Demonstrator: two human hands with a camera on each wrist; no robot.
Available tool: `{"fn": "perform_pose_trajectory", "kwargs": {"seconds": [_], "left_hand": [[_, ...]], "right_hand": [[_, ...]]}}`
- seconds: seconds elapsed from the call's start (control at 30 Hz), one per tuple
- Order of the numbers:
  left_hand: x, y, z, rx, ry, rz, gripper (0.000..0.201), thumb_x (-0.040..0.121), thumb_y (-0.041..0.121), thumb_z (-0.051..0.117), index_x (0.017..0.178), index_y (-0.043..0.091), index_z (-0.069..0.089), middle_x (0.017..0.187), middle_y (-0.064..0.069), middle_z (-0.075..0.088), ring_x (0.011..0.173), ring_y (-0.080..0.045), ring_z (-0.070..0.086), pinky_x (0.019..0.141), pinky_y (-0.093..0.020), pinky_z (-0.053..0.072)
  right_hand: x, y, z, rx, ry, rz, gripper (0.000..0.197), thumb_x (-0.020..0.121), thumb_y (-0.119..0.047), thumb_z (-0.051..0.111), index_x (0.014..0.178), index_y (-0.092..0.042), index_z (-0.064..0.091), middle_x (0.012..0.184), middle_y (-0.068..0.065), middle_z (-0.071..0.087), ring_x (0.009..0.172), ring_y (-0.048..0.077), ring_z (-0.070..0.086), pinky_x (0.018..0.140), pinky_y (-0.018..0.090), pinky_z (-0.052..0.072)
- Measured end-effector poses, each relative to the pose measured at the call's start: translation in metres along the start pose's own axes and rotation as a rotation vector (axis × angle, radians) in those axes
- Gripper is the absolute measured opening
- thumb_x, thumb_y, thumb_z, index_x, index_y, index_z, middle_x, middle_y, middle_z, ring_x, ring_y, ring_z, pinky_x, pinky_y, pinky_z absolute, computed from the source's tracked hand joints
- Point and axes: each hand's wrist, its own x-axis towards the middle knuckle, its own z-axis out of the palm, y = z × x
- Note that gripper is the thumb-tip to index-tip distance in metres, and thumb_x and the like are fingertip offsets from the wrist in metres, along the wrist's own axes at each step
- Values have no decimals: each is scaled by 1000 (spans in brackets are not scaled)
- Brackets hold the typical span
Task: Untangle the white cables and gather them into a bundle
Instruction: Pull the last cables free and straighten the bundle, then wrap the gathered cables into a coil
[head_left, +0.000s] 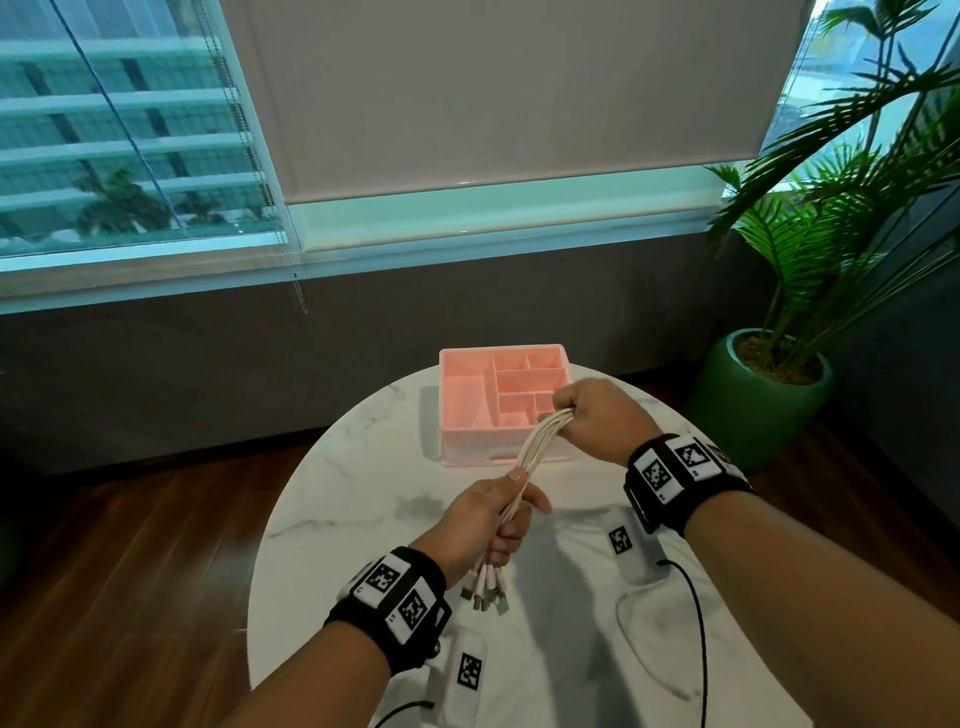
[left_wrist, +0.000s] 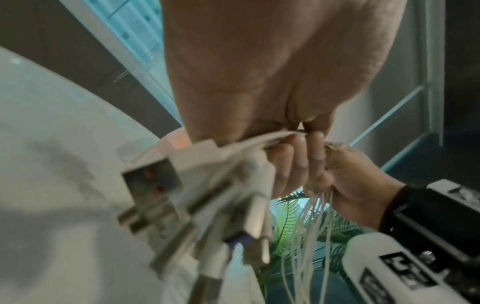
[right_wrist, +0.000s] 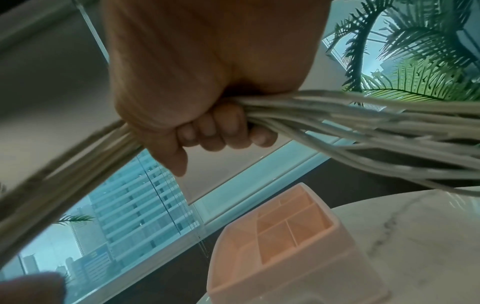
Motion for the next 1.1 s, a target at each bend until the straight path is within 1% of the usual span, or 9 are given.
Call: {"fn": "perform_pose_trajectory", "kwargs": {"seconds": [0.1,0.23,0.33,0.43,0.53,0.67,0.8,0.93,1.1], "left_hand": [[0,0,9,-118,-41,7,34,107,44,38,103,15,55,64,2,36,48,-10,25,43,-20,22],[-1,1,18,-166,-140,29,30,94,42,47,88,15,56,67,-6,51,49,-14,34,46,-23,30],[2,6,15,-220,-214,25,27,87,29,49,77,7,60,77,-16,61,61,-24,55,59,-32,48],[5,10,9,-168,-215,19,30,81,30,57,71,1,62,75,-20,61,63,-30,60,66,-36,53],[8,10,9,-69,-107,14,42,87,50,67,73,12,56,57,-7,41,46,-19,37,53,-31,41],[11,4,14,99,-25,3,50,96,54,60,65,26,34,57,1,26,48,-13,19,44,-24,18],[10,3,22,107,27,-25,54,100,52,54,60,26,30,54,2,26,46,-13,18,45,-24,15],[7,14,12,-43,52,107,53,103,49,47,60,25,28,55,0,20,46,-12,15,44,-24,11],[3,20,-3,-124,97,157,53,104,47,45,64,21,22,54,-1,18,46,-11,14,42,-18,16]], "right_hand": [[2,3,0,25,34,-15,46,89,-38,70,52,-19,51,50,-6,49,51,15,50,61,41,52],[1,7,4,48,50,-12,45,91,-41,67,53,-20,53,51,-6,51,55,19,55,66,47,56],[2,7,5,29,28,-44,41,92,-43,64,61,-16,61,58,-1,61,61,21,62,69,46,57],[-1,7,4,21,7,-83,42,94,-41,61,62,-14,62,57,0,59,60,22,60,68,46,55],[-1,7,0,-5,24,-103,41,94,-41,62,61,-17,62,56,-2,59,58,19,59,64,42,54],[2,5,0,-94,69,-103,45,94,-41,62,55,-20,53,53,-4,53,54,16,54,59,36,51],[-1,9,10,-60,88,-45,43,91,-44,64,57,-20,55,54,-3,56,55,17,57,58,37,52],[-10,21,32,56,6,50,38,91,-45,64,64,-19,63,58,-4,60,56,16,58,60,34,49],[-32,39,70,292,-123,141,45,92,-46,66,58,-20,50,45,-6,42,43,14,40,54,31,40]]}}
